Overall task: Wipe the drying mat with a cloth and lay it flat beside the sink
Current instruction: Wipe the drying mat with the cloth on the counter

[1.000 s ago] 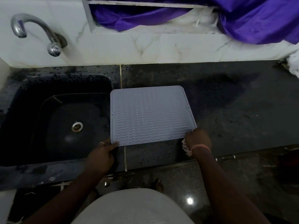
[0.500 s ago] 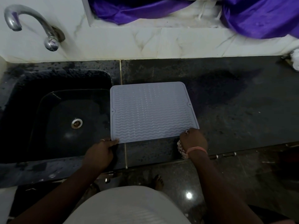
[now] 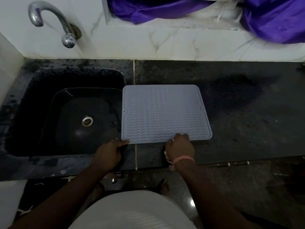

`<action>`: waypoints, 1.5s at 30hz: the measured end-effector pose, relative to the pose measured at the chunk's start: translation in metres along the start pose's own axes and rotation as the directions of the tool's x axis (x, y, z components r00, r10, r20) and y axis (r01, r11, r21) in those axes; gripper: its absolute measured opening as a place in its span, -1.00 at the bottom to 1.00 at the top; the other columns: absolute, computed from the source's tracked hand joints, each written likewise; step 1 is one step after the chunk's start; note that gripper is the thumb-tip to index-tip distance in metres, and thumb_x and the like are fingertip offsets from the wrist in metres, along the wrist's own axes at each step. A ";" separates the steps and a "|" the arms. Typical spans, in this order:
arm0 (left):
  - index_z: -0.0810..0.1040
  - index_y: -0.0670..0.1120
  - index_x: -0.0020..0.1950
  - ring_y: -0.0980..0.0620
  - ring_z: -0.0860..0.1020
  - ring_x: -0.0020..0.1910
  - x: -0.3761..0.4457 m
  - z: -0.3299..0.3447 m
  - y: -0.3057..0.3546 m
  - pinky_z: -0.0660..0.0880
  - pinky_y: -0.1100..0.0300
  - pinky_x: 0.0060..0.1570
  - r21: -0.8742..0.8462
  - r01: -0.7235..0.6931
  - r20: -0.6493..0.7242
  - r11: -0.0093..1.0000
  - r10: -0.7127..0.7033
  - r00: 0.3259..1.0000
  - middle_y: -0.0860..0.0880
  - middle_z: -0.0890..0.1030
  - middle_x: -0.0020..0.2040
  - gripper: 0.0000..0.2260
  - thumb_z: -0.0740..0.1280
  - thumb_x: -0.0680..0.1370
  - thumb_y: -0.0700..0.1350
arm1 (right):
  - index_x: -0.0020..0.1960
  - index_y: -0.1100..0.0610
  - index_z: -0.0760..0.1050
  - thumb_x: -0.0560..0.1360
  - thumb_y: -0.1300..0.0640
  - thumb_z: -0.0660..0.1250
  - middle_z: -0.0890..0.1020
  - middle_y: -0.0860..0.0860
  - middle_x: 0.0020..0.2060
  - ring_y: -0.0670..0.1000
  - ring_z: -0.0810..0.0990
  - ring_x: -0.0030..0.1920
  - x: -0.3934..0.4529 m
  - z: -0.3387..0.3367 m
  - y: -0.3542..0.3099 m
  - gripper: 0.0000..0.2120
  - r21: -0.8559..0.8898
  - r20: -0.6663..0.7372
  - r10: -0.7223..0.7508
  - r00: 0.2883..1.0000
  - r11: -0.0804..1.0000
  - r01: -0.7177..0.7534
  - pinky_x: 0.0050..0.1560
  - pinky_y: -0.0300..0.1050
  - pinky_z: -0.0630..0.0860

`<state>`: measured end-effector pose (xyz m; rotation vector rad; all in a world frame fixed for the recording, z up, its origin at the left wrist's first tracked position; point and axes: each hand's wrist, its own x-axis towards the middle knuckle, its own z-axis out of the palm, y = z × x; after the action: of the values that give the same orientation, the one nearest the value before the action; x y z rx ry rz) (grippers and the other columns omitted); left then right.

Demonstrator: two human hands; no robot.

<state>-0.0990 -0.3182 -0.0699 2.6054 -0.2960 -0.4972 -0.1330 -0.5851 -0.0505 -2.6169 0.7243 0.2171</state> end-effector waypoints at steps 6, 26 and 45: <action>0.53 0.25 0.35 -0.05 0.56 0.27 0.005 -0.005 -0.004 0.46 0.17 0.23 -0.014 0.014 0.018 1.000 -0.013 1.000 0.00 0.55 0.36 -0.51 0.27 0.53 -0.24 | -0.03 0.19 0.52 0.54 0.06 0.26 0.50 0.14 0.10 0.14 0.60 -0.06 -0.011 0.014 -0.023 -0.81 -0.008 0.025 -0.066 0.997 0.998 0.066 -0.09 -0.11 0.51; 0.38 0.07 0.51 -0.02 0.49 0.36 -0.001 -0.012 -0.017 0.34 0.31 0.28 -0.174 0.016 0.052 0.985 -0.008 0.999 -0.02 0.51 0.41 -0.34 0.27 0.43 -0.32 | 0.05 0.16 0.52 0.54 0.02 0.24 0.49 0.12 0.08 0.14 0.57 0.01 -0.045 0.052 -0.099 -0.77 0.002 0.111 -0.304 0.946 0.952 0.306 -0.07 -0.09 0.49; 0.63 -0.03 0.14 0.04 0.66 0.09 0.013 -0.014 -0.032 0.56 0.15 0.14 -0.666 0.161 0.140 0.728 -0.090 0.986 0.05 0.72 0.00 -0.61 0.27 0.47 -0.42 | -0.10 0.12 0.70 0.49 0.11 0.41 0.73 0.02 -0.23 -0.03 0.71 -0.17 -0.019 0.034 -0.125 -0.88 0.648 0.413 -0.276 0.868 0.759 -0.067 -0.09 -0.08 0.63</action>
<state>-0.0775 -0.2891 -0.0778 1.8862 0.0436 -0.6395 -0.0858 -0.4643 -0.0329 -1.8099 0.3633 0.4784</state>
